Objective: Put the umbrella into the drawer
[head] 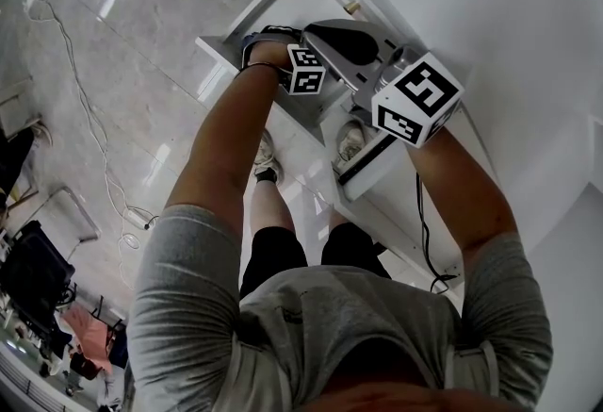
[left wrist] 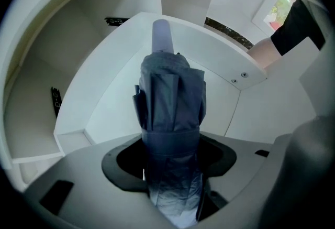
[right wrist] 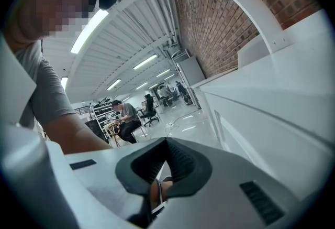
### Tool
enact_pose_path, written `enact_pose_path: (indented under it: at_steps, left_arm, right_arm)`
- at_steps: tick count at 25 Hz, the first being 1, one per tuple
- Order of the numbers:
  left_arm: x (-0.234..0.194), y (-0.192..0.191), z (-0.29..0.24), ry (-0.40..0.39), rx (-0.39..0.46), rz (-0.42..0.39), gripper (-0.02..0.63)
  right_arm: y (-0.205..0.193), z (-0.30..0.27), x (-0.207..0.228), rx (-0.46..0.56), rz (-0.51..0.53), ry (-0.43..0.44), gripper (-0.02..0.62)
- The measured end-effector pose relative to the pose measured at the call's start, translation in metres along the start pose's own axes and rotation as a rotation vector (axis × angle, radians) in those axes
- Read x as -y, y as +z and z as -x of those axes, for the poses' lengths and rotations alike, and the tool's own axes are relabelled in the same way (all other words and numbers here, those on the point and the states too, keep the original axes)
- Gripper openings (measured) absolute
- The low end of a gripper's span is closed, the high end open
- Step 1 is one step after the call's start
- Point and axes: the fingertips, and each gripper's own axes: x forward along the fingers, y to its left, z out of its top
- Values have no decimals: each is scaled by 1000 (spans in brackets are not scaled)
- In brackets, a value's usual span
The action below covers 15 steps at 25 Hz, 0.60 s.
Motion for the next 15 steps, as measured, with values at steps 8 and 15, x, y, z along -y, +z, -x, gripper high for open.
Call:
enact_pose_path:
  at_steps: [8,15]
  left_arm:
    - [0,3,-11,6,-16,8,272]
    - [1,-2,-26,37,-66,-17,282]
  right_arm:
    - [0,1,3,9,-2,5,8]
    - [-2,3,2,14,-9,16,8]
